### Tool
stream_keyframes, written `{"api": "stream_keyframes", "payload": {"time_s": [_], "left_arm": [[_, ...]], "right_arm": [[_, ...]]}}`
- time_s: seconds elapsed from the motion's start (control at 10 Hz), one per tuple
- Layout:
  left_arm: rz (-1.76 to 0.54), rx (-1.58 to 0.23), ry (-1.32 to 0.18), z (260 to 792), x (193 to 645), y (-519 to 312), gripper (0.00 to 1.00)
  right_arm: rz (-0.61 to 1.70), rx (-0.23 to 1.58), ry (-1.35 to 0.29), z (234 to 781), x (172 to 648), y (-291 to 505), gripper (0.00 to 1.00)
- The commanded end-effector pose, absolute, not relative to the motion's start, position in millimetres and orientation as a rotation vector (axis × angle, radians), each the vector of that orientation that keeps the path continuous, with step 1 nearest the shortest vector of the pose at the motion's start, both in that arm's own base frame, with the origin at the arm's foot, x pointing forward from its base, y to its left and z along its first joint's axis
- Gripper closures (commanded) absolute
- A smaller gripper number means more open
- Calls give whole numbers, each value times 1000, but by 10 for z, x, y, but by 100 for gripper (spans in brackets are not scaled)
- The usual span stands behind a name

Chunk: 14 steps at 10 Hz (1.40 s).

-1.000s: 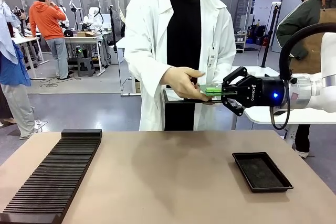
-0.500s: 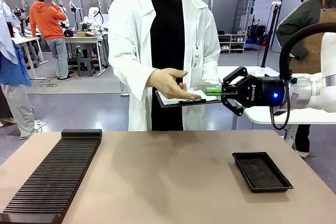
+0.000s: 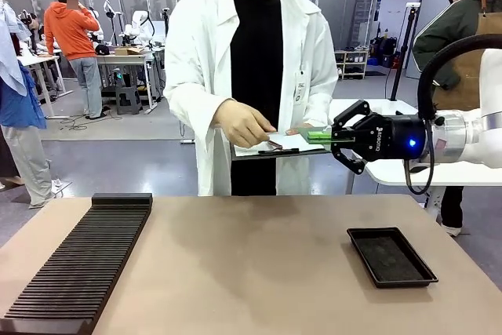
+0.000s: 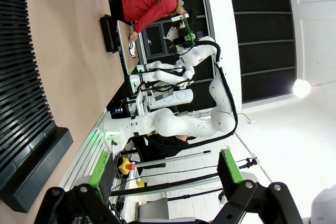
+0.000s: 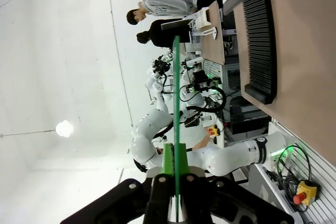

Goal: Inspect the PCB.
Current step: Place the Blank PCB in the ESD tray.

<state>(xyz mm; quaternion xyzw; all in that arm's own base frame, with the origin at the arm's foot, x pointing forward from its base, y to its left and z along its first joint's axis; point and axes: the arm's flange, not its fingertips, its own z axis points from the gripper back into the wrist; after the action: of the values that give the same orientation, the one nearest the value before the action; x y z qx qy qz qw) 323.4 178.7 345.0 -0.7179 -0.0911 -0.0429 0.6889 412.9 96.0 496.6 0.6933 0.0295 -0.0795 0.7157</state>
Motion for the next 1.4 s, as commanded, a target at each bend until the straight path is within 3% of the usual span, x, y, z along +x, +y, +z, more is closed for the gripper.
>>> {"api": "stream_keyframes", "payload": {"time_s": [0.0, 0.4, 0.9, 1.3], "left_arm": [[-91, -1588, -204, 3462, 3250, 1785, 0], [-91, -1588, -204, 3462, 3250, 1785, 0], [-91, -1588, -204, 3462, 3250, 1785, 0], [-91, -1588, -204, 3462, 3250, 1785, 0]], "right_arm": [[-139, 1413, 4, 4979, 4046, 727, 97], [-71, 1104, -55, 4666, 4017, 140, 97], [-104, 931, -106, 4213, 4216, -424, 97], [-81, 848, -47, 3711, 4606, -525, 97]]}}
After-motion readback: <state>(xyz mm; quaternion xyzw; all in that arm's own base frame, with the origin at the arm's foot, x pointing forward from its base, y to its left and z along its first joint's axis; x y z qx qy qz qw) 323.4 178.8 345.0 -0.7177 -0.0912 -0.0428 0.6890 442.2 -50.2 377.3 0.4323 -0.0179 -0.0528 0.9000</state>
